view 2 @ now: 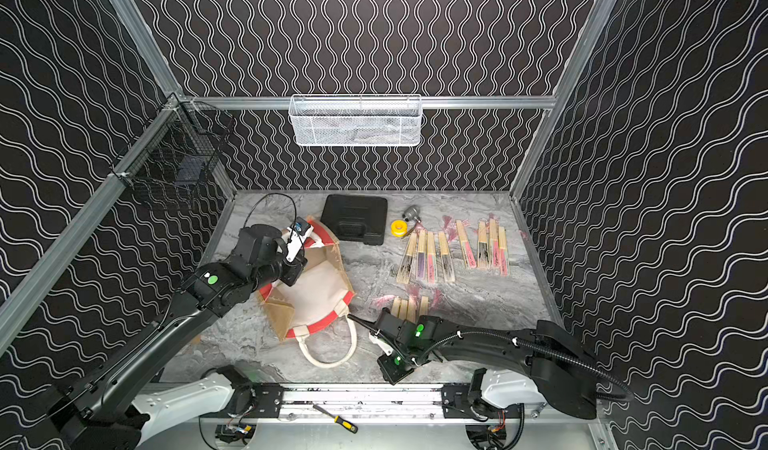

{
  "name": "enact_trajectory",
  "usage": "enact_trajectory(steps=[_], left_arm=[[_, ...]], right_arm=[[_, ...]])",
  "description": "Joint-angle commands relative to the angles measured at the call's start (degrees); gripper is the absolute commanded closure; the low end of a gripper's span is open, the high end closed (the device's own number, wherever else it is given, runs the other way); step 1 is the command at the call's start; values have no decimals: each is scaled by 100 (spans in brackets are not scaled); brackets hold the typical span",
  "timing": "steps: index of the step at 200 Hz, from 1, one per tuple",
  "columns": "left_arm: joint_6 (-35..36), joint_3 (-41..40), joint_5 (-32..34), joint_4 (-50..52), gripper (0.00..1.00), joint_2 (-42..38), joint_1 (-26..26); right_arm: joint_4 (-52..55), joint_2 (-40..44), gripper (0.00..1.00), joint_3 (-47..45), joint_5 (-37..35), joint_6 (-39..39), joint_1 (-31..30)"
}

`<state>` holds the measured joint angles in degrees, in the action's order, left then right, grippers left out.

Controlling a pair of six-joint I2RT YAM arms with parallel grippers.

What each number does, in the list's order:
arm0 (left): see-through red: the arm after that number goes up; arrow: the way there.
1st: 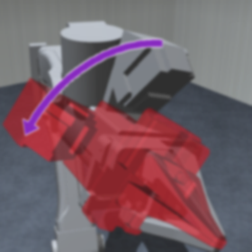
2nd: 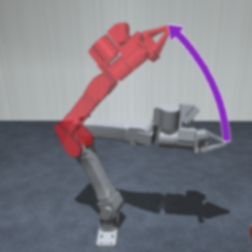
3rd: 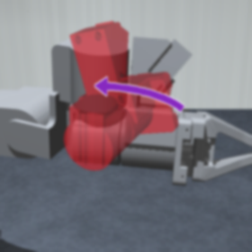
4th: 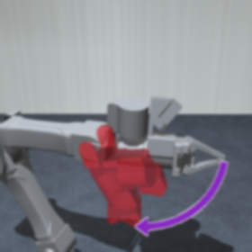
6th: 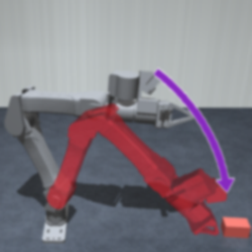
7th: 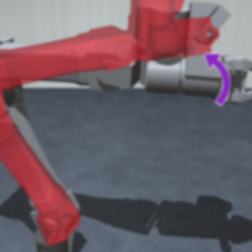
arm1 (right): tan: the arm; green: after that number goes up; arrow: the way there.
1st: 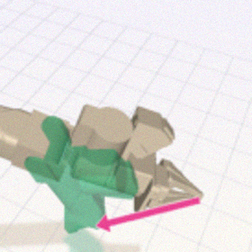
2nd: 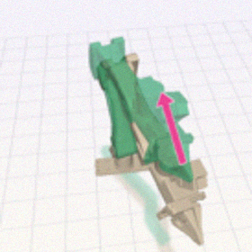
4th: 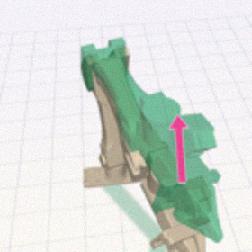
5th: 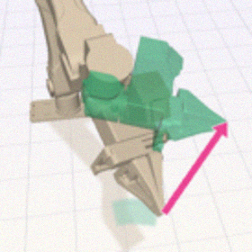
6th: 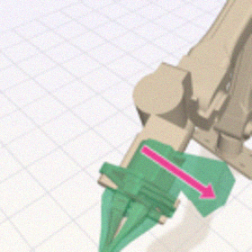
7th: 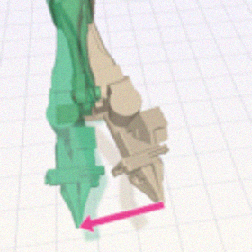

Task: Take out the folding fans from the tote bags
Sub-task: Adjust the folding fan at the center of the board.

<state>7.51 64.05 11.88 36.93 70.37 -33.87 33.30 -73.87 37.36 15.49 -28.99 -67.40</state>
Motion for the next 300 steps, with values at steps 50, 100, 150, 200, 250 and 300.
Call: enact_trajectory(steps=[50, 100, 150, 200, 250, 300], left_arm=[[-12, -12, -19, -48, 100, -48, 3], [-13, -14, -41, -53, 100, -58, 3], [-13, -6, -45, -46, 100, -54, 3], [-13, -11, -37, -44, 100, -24, 10], [-59, 5, -90, -46, 100, 1, 4], [-442, 280, -554, 78, 100, 152, 129]], right_arm=[[-66, -119, 83, -135, -224, -323, -241], [124, -330, 85, -23, -643, -464, -230], [252, -540, 85, 100, -1126, -509, -127], [192, -538, 85, 115, -1217, -494, 7], [-322, 177, 77, 14, -213, -261, -13], [-2844, 844, 50, -211, -670, -2211, 3]])
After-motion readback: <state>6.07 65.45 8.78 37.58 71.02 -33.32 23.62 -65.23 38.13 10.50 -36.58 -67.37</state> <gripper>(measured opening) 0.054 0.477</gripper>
